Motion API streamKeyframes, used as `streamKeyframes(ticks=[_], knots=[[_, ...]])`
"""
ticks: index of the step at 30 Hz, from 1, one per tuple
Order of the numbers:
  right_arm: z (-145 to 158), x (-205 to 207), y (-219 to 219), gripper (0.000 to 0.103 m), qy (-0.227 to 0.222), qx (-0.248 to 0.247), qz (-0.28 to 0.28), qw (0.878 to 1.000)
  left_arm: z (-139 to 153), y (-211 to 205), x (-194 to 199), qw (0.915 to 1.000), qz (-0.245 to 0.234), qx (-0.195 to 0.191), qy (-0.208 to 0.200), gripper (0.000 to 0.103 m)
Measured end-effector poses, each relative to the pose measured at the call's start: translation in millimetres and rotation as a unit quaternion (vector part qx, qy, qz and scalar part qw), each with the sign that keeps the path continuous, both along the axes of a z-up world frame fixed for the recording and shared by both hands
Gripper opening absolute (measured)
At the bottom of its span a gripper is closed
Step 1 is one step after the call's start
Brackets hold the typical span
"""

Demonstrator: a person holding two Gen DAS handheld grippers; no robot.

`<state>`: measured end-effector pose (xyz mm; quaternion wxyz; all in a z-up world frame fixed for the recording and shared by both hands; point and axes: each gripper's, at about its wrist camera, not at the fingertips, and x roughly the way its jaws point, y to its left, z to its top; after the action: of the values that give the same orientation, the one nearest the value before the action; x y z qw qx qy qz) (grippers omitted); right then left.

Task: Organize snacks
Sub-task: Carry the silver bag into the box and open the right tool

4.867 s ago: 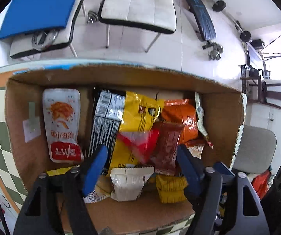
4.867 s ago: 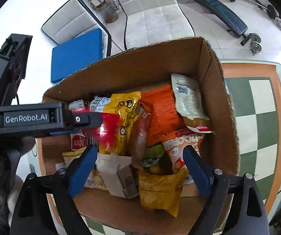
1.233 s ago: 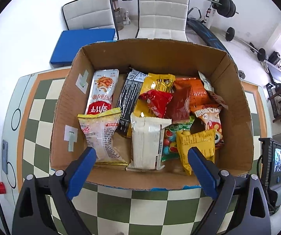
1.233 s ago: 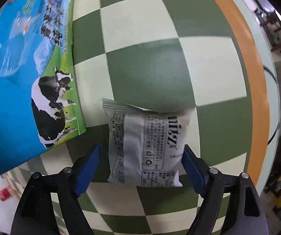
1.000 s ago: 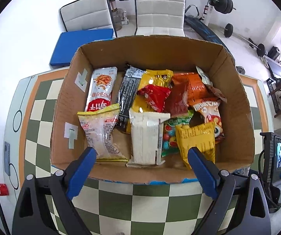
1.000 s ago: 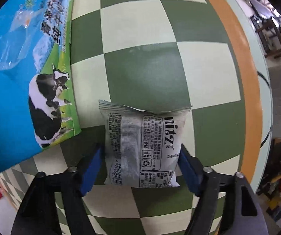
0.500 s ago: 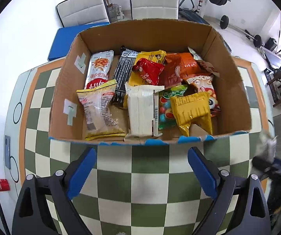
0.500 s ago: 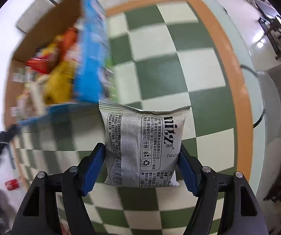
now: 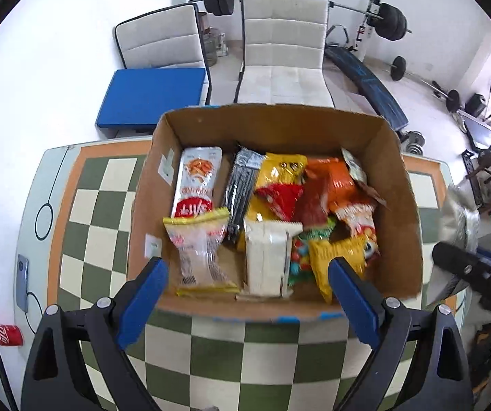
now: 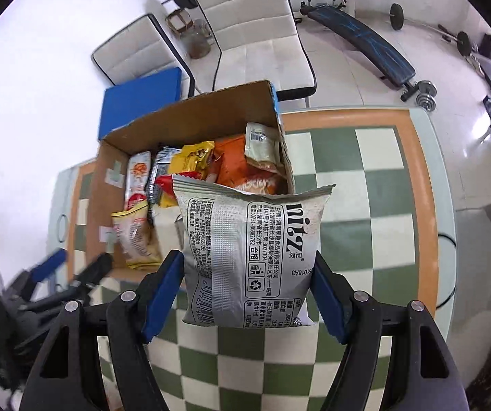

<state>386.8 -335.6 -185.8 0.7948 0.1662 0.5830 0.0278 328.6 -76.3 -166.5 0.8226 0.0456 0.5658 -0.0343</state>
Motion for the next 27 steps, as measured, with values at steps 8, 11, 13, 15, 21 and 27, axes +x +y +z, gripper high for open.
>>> streamKeyframes(ticks=[8,11,13,15,21,27], knots=[[-51,28,4,0.075,0.042,0.015,-0.014,0.999,-18,-4,26,0.9997,-0.003,0.006,0.022,0.096],[-64,30,4,0.076,0.06,0.018,-0.016,0.998,-21,-6,27,0.9996,-0.004,0.008,0.027,0.096],[-68,30,3,0.083,0.066,0.019,-0.017,0.998,-23,-5,28,0.9994,-0.002,0.009,0.032,0.096],[-67,30,3,0.091,0.06,0.014,-0.018,0.998,-26,-5,28,0.9992,-0.002,0.005,0.04,0.096],[-65,30,1,0.092,0.063,0.013,-0.019,0.998,-30,-3,28,0.9987,-0.001,0.004,0.051,0.096],[-60,27,9,0.094,0.06,-0.017,-0.006,0.998,-30,1,26,0.9985,0.002,0.009,0.054,0.096]])
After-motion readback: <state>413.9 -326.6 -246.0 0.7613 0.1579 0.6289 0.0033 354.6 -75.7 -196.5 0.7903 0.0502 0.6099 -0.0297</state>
